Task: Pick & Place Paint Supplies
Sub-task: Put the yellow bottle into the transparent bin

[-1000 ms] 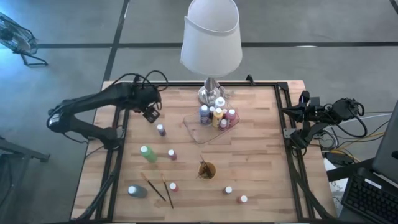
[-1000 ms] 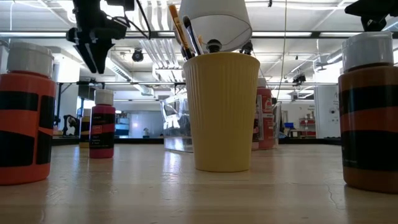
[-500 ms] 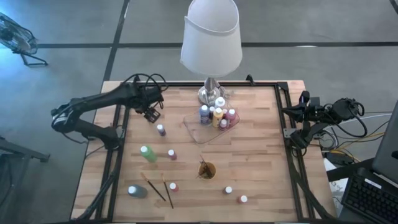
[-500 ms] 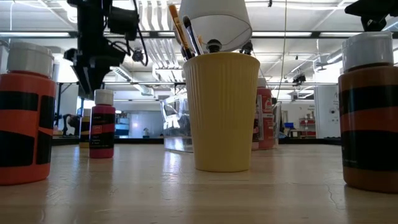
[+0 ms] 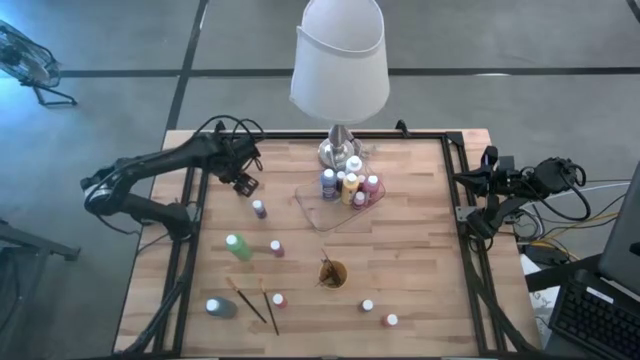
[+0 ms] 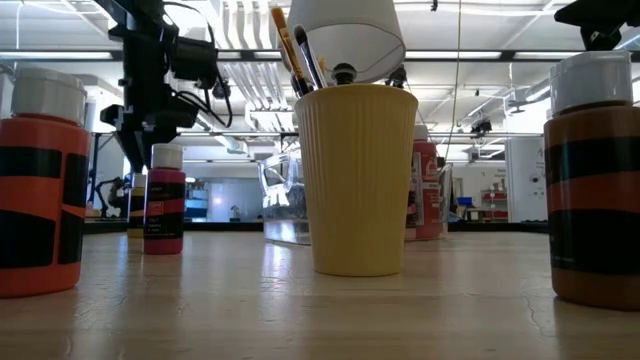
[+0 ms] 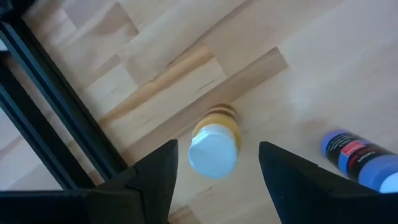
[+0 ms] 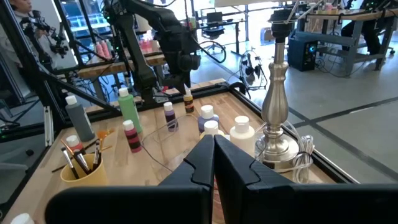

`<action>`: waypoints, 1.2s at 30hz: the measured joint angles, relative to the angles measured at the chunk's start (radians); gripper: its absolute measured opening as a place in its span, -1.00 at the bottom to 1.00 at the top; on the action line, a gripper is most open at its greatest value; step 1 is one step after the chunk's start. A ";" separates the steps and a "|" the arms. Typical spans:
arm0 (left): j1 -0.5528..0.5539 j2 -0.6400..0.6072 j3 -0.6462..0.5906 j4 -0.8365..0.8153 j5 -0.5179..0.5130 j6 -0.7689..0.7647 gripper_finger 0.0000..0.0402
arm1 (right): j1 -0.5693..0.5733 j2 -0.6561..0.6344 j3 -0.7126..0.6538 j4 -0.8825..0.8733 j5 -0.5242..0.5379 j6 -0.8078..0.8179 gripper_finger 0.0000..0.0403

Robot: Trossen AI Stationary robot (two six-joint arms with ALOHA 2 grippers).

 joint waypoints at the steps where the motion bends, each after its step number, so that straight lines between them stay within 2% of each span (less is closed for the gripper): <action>1: 0.002 0.000 -0.004 -0.001 0.000 0.001 0.14 | 0.000 0.000 0.000 0.000 0.000 0.000 -0.96; 20: 0.005 0.000 -0.016 0.015 0.002 -0.011 0.14 | 0.000 0.000 0.000 0.000 0.000 0.000 -0.96; 28: 0.007 0.000 -0.080 0.062 0.011 -0.009 0.14 | 0.000 0.000 0.000 0.000 0.000 0.000 -0.96; 36: 0.007 0.000 -0.090 0.101 0.022 0.005 0.14 | 0.000 0.000 0.000 0.000 0.000 0.000 -0.96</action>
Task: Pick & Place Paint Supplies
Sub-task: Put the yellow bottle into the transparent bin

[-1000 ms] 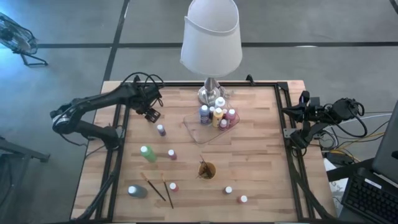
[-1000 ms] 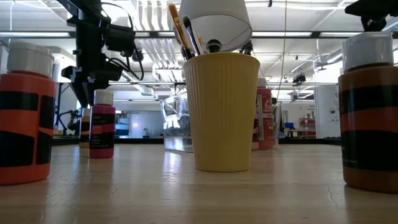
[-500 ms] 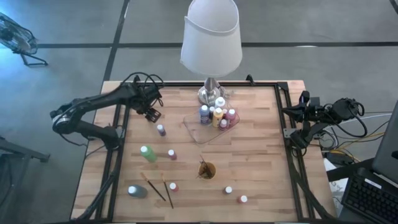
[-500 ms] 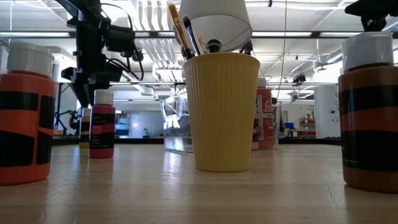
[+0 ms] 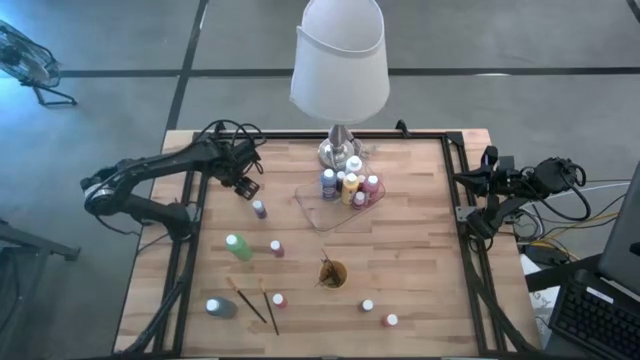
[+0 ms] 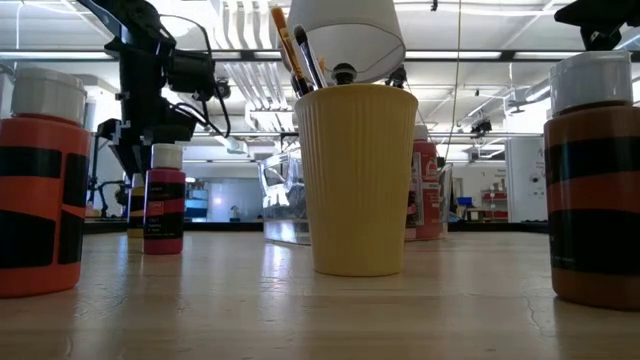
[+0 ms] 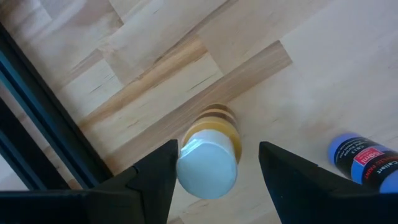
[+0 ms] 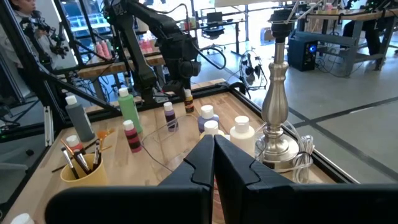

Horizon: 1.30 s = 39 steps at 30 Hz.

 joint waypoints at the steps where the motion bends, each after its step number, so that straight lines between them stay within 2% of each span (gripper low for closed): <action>1: 0.000 0.000 0.000 0.000 0.000 0.000 0.14 | 0.000 0.000 0.000 0.000 0.000 0.000 -0.96; 15: 0.001 -0.003 0.000 -0.008 0.000 0.019 0.13 | 0.000 0.000 0.000 0.000 0.000 0.000 -0.96; 30: 0.008 -0.006 0.002 0.002 -0.002 0.037 -0.36 | 0.000 0.000 0.000 0.000 0.000 0.000 -0.96; 39: 0.008 -0.006 0.002 0.002 -0.004 0.039 -0.35 | 0.000 0.000 0.000 0.000 0.000 0.000 -0.96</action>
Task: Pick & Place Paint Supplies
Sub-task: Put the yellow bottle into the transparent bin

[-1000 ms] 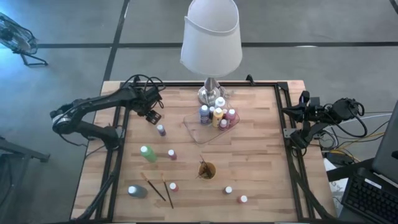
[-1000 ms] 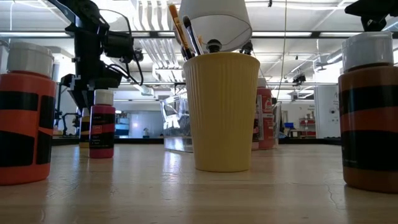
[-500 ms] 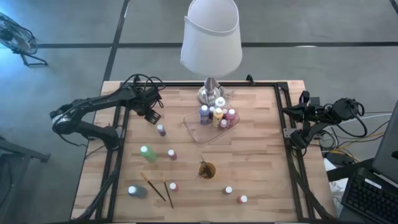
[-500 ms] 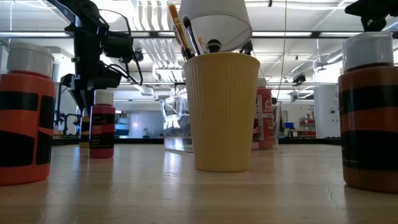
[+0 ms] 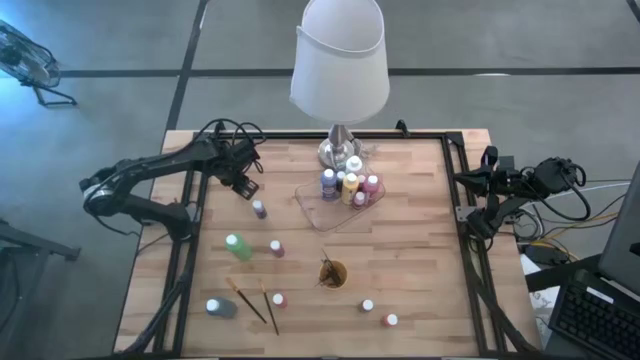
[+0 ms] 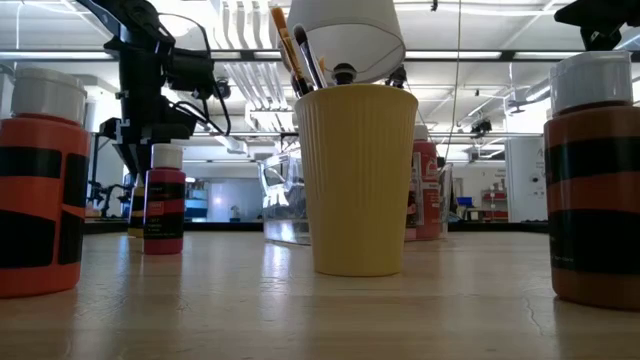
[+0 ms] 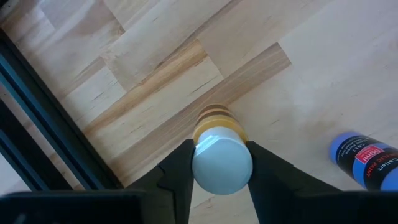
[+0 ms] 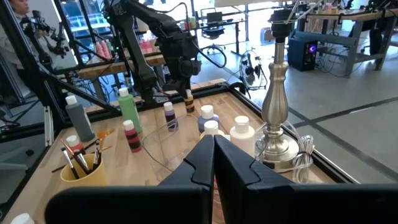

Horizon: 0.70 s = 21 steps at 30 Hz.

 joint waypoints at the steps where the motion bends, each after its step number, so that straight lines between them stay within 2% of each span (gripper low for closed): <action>1: 0.000 0.000 0.000 0.000 0.000 0.001 -0.35 | 0.000 0.000 0.000 0.000 0.000 0.000 -0.96; 11: -0.001 -0.017 0.051 -0.035 0.014 0.006 -0.37 | 0.000 0.000 0.000 0.000 0.000 0.000 -0.96; 21: -0.029 -0.018 0.148 -0.028 0.135 0.024 -0.37 | 0.000 0.000 0.000 0.000 0.000 0.000 -0.96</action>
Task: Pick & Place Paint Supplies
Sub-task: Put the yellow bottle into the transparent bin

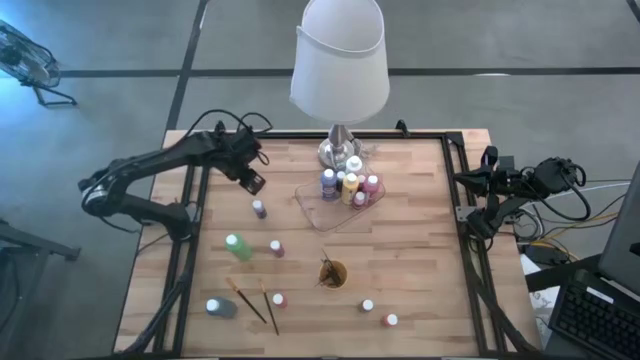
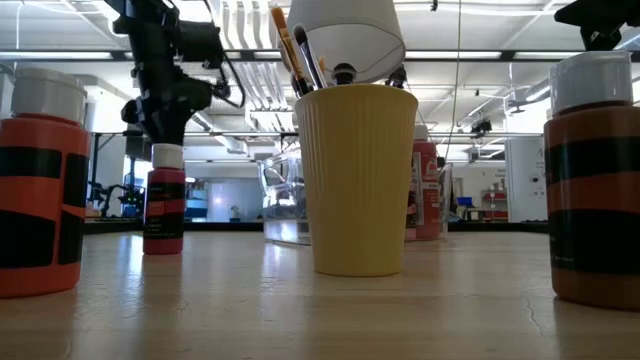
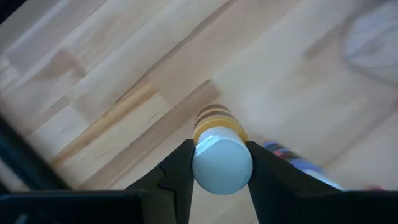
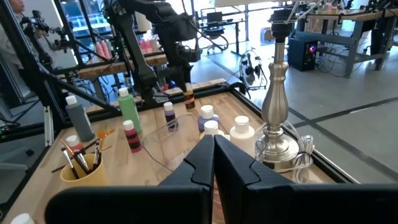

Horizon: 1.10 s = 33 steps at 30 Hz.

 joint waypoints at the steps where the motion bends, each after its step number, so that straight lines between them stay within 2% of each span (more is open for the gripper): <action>1: -0.008 0.000 0.011 0.002 0.011 0.005 -0.37 | 0.000 0.000 0.000 0.000 0.000 0.000 -0.96; 10: -0.113 0.000 0.119 0.033 0.076 0.016 -0.37 | 0.000 0.000 0.000 0.000 0.000 0.000 -0.96; 20: -0.331 0.000 0.229 0.095 0.080 -0.016 -0.37 | 0.000 0.000 0.000 0.000 0.000 0.000 -0.96; 27: -0.469 0.000 0.275 0.220 0.081 -0.021 -0.37 | 0.000 0.000 0.000 0.000 0.000 0.000 -0.96; 33: -0.517 0.021 0.276 0.338 0.083 -0.021 -0.37 | 0.000 0.000 0.000 0.000 0.000 0.000 -0.96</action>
